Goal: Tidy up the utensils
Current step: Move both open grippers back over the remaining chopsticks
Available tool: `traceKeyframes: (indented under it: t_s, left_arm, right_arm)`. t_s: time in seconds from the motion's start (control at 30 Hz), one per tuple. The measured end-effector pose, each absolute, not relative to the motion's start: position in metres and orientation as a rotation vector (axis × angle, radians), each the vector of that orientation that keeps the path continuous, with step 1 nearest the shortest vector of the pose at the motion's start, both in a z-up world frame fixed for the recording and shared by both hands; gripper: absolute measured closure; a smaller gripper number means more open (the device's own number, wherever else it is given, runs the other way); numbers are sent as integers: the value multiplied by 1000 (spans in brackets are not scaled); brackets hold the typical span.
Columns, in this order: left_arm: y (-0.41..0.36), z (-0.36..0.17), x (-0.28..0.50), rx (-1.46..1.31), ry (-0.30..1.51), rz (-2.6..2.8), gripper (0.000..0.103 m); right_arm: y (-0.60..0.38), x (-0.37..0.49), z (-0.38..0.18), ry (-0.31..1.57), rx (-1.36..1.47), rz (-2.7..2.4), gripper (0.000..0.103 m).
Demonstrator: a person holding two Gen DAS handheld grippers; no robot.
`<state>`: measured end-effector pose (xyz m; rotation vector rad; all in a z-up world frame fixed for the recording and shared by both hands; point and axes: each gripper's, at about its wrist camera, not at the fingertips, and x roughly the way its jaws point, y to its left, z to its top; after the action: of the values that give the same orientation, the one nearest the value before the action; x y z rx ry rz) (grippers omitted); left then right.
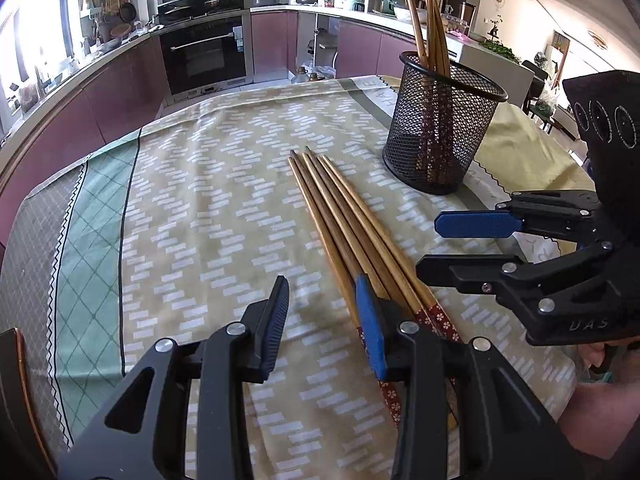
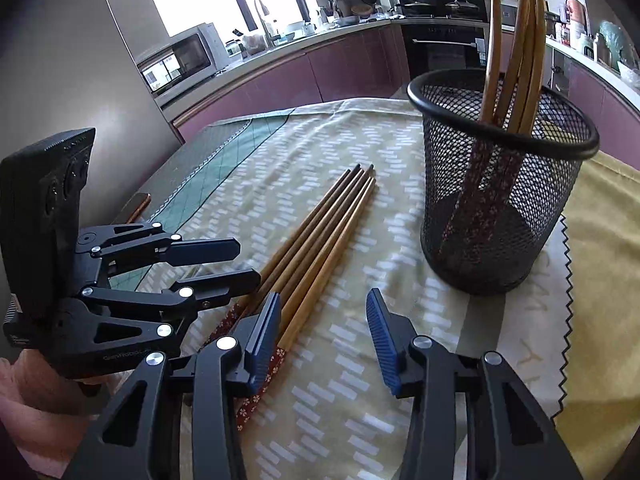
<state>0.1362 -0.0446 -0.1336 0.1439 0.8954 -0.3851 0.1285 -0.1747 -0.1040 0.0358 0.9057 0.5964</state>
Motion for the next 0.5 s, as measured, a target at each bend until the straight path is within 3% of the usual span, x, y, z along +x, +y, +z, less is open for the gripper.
traceKeyframes:
  t_s: [0.37, 0.5]
  left_arm:
    - [-50, -131, 136, 151, 901, -376, 68]
    - [-48, -134, 135, 152, 908, -361, 72]
  right_arm:
    - [-165, 127, -107, 905, -20, 546, 66]
    - [-163, 128, -108, 905, -41, 530, 71]
